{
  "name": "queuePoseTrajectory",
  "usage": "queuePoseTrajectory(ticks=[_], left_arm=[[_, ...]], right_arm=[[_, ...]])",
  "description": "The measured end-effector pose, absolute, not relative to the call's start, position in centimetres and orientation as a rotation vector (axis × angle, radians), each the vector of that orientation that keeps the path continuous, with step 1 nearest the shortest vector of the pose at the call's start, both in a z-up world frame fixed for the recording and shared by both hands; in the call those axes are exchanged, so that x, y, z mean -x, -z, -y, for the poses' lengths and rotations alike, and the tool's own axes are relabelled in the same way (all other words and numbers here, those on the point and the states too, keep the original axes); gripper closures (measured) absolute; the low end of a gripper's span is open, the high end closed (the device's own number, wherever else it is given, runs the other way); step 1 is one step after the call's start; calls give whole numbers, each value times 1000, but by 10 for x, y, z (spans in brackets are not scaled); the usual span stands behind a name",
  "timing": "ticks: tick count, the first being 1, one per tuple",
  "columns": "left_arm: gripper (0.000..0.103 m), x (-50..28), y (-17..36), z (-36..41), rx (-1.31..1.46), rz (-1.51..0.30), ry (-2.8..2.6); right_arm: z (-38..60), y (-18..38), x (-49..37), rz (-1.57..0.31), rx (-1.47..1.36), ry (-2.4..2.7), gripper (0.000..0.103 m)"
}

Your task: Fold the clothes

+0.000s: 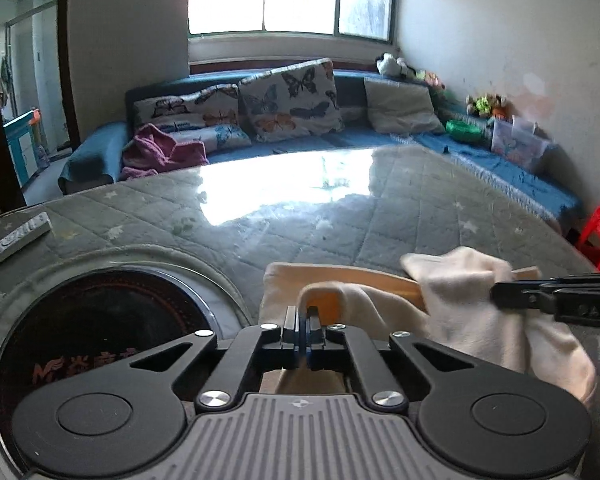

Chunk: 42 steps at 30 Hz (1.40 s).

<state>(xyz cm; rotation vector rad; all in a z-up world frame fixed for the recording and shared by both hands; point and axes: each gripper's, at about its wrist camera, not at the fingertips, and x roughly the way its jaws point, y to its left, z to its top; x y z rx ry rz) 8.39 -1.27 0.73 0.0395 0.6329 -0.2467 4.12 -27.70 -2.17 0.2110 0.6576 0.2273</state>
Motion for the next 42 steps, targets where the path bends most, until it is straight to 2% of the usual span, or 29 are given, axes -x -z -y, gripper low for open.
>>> queuePoseTrajectory(ticks=[13,19,25,27,34,38,42], left_arm=[[100,-11,-33,-77,86,-561,64],[100,37,-29,-121,147,-606,-26],[99,70,-5,-139,122,-715,-58],[93,72,-2,-139,108,-735,-52],[75,74,-23,-128,31,-658,-8],[71,66,-33,-118,28,-630,40],[70,48,-32,-97,14,-635,104]], right_arm=[[352,-24,56,-498,-230,-58,95],[386,-12,94,-496,-275,56,95],[417,23,111,-604,-324,135,90],[422,30,112,-643,-321,146,81],[424,16,128,-621,-255,202,78],[409,7,117,-624,-209,134,78],[383,12,94,-653,-183,35,78]])
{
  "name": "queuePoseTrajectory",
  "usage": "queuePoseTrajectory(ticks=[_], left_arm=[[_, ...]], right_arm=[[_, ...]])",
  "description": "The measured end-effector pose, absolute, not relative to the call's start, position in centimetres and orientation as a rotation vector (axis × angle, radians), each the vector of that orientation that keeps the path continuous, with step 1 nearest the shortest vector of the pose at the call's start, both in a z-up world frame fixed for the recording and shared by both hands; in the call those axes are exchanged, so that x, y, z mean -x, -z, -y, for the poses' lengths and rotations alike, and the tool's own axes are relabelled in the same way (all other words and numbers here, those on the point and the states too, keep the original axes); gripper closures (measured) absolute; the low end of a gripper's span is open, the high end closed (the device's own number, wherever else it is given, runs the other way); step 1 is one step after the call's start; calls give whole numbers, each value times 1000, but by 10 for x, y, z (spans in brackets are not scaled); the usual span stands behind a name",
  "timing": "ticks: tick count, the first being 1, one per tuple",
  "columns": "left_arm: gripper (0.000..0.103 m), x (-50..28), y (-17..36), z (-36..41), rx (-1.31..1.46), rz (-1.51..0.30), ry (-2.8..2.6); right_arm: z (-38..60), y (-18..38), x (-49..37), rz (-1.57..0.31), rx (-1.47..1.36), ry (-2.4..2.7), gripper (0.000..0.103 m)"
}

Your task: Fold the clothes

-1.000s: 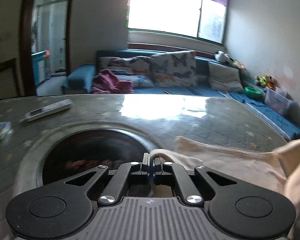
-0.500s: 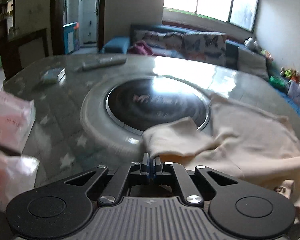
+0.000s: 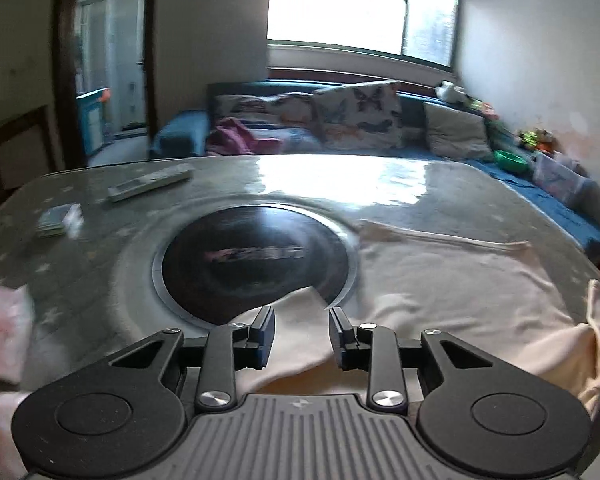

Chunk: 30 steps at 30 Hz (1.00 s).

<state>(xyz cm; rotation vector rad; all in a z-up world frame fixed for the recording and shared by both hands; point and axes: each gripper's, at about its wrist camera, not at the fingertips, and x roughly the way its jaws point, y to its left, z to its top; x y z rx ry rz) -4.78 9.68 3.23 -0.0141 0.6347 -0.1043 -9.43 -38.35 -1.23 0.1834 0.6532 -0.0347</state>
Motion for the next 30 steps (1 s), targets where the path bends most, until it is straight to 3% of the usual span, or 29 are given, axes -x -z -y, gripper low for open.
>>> queuePoseTrajectory(ticks=[21,25,30], left_arm=[[71,-64,15,-22,-66,-773,276],[72,-86,17,-19,-63,-780,288],[74,-113,23,-14,-77,-791,285]], right_arm=[[320,51,-42,-823,-108,-159,76],[312,52,-59,-823,-49,-166,94],[304,51,-79,-816,-2,-176,99]])
